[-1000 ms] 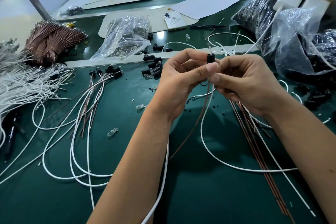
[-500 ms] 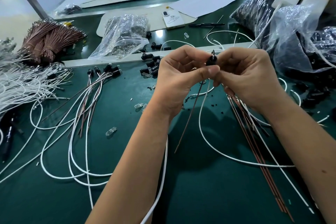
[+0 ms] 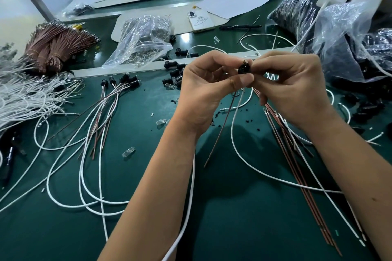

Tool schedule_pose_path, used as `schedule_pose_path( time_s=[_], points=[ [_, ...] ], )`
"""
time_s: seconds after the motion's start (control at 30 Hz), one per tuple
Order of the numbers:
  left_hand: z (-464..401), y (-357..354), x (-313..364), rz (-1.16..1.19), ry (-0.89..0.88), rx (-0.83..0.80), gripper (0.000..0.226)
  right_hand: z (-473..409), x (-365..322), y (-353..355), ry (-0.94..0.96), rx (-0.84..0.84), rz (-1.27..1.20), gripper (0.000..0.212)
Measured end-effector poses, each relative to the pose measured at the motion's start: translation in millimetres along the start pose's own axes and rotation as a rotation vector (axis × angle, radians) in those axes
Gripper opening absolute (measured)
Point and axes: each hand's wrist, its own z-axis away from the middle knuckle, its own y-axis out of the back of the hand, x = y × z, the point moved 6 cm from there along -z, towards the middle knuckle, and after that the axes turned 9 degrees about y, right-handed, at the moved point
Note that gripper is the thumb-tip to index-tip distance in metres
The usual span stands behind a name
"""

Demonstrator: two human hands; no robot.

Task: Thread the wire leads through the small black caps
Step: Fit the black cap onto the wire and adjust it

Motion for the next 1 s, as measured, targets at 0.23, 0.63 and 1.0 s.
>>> schedule_pose_path(
  time_s=[0.23,0.63,1.0],
  points=[
    [0.0,-0.5,3.4,0.004,-0.027,-0.017,0.033,2.1,-0.4,-0.4,0.008,0.005,0.047,0.015],
    [-2.5,4.3,1.0,0.017,-0.012,0.063,0.022,4.7,-3.1,-2.2,-0.036,0.035,0.018,0.011],
    [-3.6,23.3,-15.0,0.086,0.273,0.309,0.007,14.6,17.2,-24.0,-0.660,-0.205,-0.250,0.026]
  ],
)
